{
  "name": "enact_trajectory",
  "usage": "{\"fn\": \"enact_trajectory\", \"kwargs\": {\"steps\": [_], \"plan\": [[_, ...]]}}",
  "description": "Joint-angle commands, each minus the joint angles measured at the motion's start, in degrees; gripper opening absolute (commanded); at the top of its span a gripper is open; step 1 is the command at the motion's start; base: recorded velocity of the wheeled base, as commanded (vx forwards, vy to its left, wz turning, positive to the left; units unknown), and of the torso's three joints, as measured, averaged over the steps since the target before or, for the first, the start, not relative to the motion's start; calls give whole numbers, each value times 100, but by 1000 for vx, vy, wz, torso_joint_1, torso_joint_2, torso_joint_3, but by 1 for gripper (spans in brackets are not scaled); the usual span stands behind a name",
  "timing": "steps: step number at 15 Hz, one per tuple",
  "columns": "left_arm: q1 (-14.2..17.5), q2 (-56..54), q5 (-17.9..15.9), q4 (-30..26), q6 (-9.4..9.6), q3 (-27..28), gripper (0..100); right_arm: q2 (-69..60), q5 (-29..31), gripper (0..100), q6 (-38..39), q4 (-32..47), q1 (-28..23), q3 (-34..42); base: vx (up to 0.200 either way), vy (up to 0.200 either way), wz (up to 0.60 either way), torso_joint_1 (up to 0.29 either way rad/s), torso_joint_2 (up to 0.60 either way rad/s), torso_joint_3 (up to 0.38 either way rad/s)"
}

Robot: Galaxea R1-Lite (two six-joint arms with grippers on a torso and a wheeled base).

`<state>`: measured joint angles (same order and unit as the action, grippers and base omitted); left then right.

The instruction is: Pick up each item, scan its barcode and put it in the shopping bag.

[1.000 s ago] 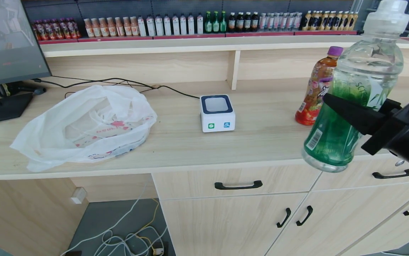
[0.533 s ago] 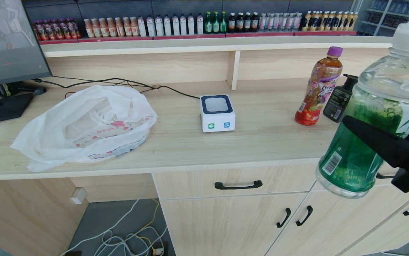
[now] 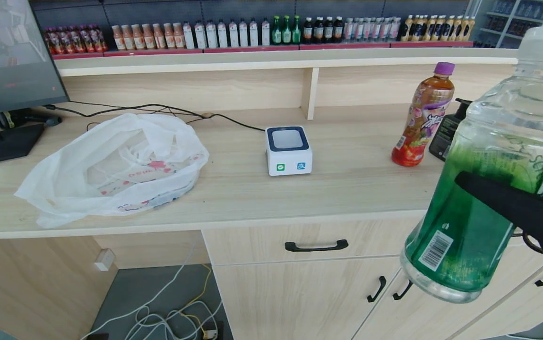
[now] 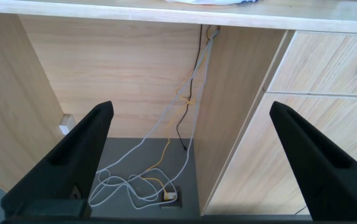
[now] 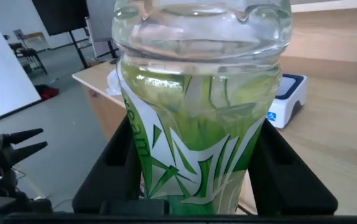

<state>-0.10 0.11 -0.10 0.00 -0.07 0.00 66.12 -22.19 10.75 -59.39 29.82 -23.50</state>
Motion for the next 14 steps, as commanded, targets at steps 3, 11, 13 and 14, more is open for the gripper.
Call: {"fn": "enact_trajectory", "kwargs": {"steps": [3, 11, 13, 14], "plan": [[1, -2, 1, 0, -1, 0, 100, 103, -418, 0, 841, -55, 68, -111, 0, 0, 0, 0, 0, 0], [1, -2, 1, 0, -1, 0, 100, 366, -444, 0, 2089, -503, 1167, -75, 0, 0, 0, 0, 0, 0], [1, -2, 1, 0, -1, 0, 100, 709, -444, 0, 2379, -987, 1211, -128, 0, 0, 0, 0, 0, 0], [1, -2, 1, 0, -1, 0, 100, 1026, -444, 0, 2423, -1364, 1202, -190, 0, 0, 0, 0, 0, 0]]}}
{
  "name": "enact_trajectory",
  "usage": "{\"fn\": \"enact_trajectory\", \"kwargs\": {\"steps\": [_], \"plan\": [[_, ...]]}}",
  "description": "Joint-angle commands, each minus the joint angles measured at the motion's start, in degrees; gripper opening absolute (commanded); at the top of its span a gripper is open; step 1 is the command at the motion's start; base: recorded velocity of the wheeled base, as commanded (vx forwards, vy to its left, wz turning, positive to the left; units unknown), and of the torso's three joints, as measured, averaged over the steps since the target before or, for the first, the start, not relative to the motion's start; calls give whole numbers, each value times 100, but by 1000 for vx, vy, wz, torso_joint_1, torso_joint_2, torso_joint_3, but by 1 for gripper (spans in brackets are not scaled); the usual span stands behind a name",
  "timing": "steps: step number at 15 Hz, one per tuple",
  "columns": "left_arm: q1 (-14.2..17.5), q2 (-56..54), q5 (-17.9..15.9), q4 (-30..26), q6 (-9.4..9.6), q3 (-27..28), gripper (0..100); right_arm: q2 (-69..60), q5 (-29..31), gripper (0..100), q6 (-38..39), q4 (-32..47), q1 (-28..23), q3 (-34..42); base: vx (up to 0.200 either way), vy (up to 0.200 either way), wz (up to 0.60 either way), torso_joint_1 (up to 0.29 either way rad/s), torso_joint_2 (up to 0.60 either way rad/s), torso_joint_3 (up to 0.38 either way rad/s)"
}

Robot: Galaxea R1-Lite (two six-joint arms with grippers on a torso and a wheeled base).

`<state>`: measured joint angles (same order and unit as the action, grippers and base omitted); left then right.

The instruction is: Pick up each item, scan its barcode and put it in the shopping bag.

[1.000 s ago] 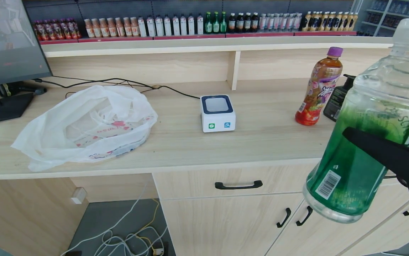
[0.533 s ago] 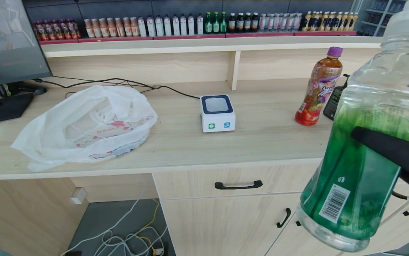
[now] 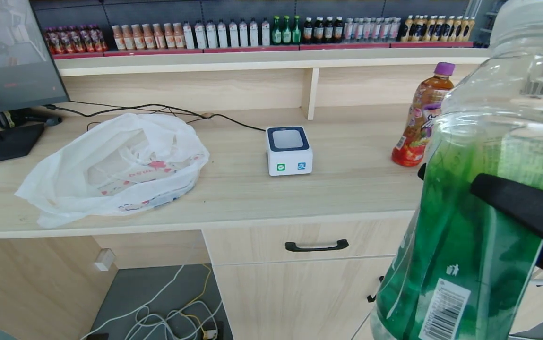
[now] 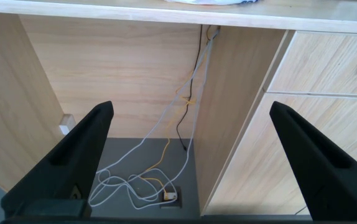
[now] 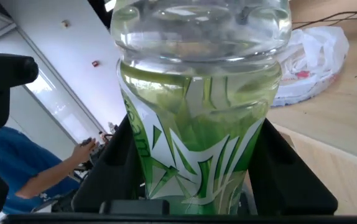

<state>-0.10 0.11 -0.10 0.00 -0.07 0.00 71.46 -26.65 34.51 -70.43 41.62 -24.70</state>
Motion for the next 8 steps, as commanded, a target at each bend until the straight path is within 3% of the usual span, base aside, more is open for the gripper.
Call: {"fn": "enact_trajectory", "kwargs": {"steps": [1, 4, 8], "plan": [[1, -2, 1, 0, -1, 0, 100, 782, 2, 0, 47, -648, 22, -141, 0, 0, 0, 0, 0, 0], [1, -2, 1, 0, -1, 0, 100, 1379, -16, 0, 372, -1615, 31, -255, 0, 0, 0, 0, 0, 0], [1, -2, 1, 0, -1, 0, 100, 1388, -60, 0, 1058, -1878, 31, -422, 0, 0, 0, 0, 0, 0]]}}
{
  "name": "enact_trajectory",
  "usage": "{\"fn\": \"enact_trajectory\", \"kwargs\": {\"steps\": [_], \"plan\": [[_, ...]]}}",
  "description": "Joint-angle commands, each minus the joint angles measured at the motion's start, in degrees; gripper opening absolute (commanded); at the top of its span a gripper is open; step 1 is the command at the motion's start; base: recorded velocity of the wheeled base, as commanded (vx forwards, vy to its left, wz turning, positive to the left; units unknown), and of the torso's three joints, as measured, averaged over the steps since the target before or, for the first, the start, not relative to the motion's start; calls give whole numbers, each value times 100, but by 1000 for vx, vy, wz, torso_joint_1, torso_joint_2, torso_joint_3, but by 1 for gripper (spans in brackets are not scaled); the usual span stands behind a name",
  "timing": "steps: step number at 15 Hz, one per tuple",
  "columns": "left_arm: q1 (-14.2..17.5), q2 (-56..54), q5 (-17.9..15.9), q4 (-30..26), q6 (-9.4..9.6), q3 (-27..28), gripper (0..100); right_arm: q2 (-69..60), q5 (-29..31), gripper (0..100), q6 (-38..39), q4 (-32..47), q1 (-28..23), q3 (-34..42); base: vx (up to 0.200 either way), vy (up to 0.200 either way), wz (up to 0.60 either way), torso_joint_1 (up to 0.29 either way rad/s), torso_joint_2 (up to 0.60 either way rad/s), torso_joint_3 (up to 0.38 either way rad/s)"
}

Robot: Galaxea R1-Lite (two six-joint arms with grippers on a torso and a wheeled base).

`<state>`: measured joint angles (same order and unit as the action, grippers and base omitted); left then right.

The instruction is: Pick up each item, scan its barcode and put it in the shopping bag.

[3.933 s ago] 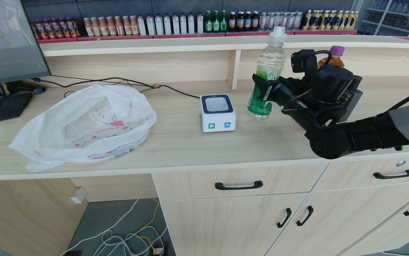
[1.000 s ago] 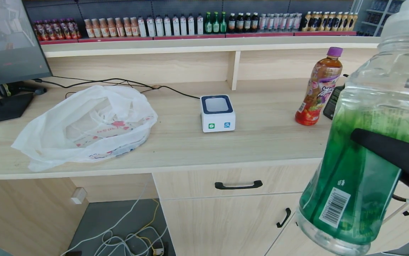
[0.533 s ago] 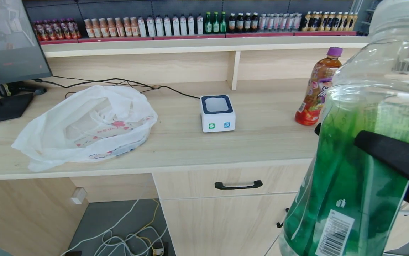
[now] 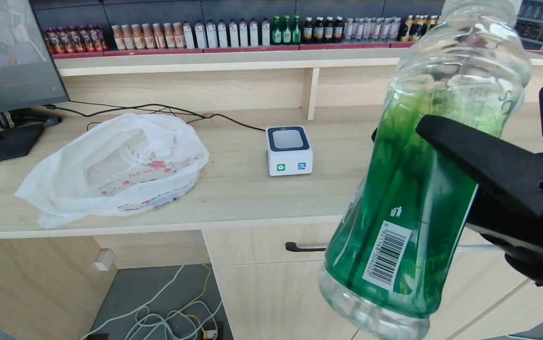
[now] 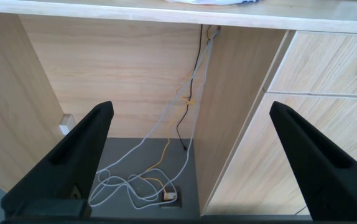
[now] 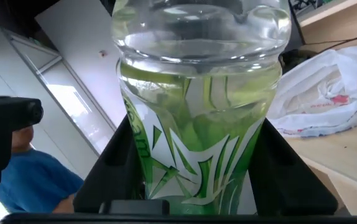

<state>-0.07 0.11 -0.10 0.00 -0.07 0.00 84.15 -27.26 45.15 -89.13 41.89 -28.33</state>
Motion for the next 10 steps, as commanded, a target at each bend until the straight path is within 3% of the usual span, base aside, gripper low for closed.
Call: {"fn": "enact_trajectory", "kwargs": {"steps": [1, 4, 10], "plan": [[-1, -2, 10, 0, -1, 0, 100, 119, -25, 0, 116, -17, 4, -102, 0, 0, 0, 0, 0, 0], [-1, -2, 1, 0, -1, 0, 100, 137, -25, 0, 573, -26, 4, -322, 0, 0, 0, 0, 0, 0], [-1, -2, 1, 0, -1, 0, 100, 383, -25, 0, 697, -26, -5, -647, 0, 0, 0, 0, 0, 0]]}}
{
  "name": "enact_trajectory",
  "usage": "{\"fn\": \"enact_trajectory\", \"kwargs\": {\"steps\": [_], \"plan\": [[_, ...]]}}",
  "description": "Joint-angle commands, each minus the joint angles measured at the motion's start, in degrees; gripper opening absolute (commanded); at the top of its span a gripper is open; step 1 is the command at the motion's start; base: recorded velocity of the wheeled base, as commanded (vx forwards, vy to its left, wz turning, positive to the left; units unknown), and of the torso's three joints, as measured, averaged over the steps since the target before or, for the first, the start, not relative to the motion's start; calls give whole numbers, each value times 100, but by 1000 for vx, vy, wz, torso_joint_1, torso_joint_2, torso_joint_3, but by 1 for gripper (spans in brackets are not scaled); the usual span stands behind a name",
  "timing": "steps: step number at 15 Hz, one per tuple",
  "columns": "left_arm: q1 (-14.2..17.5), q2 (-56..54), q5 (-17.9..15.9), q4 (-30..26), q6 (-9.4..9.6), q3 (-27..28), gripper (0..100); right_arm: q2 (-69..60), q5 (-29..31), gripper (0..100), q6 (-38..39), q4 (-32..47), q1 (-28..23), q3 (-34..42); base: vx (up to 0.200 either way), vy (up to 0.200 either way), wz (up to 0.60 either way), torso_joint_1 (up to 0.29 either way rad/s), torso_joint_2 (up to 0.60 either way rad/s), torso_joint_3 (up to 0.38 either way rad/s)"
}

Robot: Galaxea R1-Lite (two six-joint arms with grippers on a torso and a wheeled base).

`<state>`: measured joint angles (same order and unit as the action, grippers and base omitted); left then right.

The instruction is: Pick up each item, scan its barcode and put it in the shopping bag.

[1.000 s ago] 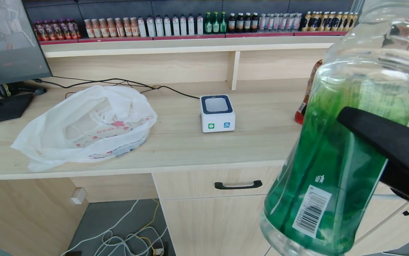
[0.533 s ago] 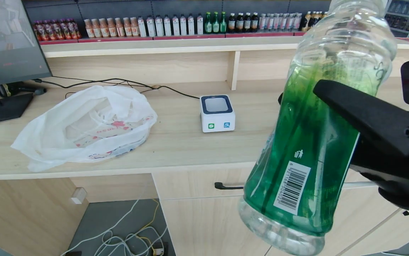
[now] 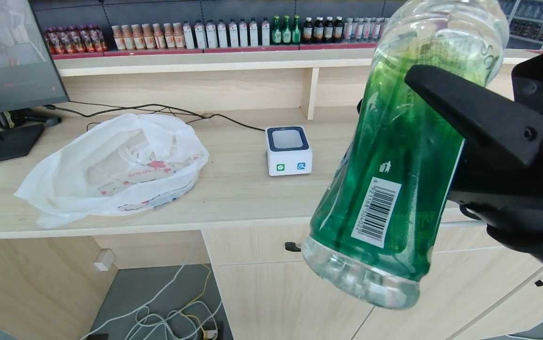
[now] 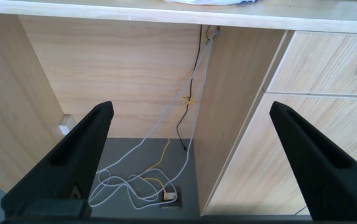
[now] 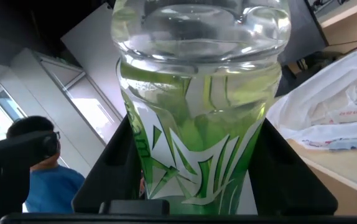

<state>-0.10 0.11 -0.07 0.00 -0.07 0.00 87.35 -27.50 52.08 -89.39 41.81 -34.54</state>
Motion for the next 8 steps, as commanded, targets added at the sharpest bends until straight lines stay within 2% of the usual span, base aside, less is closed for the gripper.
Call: {"fn": "enact_trajectory", "kwargs": {"steps": [1, 8], "plan": [[1, -2, -1, 0, -1, 0, 100, 63, -1, 0, 4, 1, 2, -71, 0, 0, 0, 0, 0, 0], [1, -2, -1, 0, -1, 0, 100, 37, -1, 0, 13, -8, 2, -97, 0, 0, 0, 0, 0, 0]]}}
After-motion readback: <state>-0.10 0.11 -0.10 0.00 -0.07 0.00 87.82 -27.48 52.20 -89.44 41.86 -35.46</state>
